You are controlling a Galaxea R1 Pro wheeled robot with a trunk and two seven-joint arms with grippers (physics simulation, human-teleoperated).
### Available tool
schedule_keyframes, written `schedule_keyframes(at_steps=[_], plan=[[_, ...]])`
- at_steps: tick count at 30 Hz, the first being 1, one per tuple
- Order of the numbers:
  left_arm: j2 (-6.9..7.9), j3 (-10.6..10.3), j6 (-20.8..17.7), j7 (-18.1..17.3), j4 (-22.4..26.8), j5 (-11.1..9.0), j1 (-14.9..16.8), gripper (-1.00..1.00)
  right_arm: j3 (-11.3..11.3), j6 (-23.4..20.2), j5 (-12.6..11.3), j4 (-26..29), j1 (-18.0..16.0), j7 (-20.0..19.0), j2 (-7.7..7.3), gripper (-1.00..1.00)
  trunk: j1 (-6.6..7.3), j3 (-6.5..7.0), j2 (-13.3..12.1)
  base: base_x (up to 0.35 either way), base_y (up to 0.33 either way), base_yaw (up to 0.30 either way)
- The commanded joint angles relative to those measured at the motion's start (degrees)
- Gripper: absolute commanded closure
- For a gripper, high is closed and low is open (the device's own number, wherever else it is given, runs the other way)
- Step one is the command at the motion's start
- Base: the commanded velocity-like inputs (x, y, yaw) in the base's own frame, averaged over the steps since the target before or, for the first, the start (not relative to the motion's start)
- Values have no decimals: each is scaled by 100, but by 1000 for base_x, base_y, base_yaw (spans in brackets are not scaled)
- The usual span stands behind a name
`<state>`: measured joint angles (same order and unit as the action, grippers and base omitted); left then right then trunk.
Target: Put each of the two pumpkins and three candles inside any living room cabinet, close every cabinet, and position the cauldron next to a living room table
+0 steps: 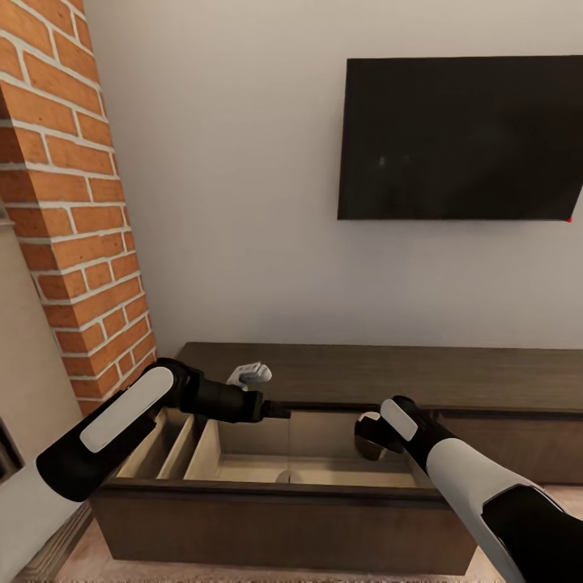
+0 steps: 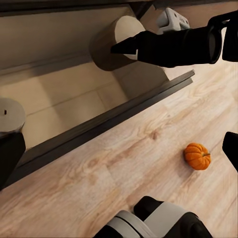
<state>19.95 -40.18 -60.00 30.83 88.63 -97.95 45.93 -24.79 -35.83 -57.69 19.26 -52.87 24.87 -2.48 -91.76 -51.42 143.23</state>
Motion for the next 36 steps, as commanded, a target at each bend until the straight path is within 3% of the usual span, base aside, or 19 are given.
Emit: schedule_keyframes(at_steps=[1, 23, 36], plan=[[2, -7, 0, 54, 5, -57, 6, -100, -43, -12, -58, 15, -4, 45, -6, 100, -1, -29, 5, 1, 0, 0], [8, -7, 0, 54, 7, -57, 4, -100, -35, -4, -50, -53, -4, 53, -55, 100, -58, -517, 35, 0, 0, 0], [7, -7, 0, 54, 91, -57, 4, -100, -34, 30, -44, -62, -4, 60, -68, 100, -58, -517, 35, 8, 0, 0]])
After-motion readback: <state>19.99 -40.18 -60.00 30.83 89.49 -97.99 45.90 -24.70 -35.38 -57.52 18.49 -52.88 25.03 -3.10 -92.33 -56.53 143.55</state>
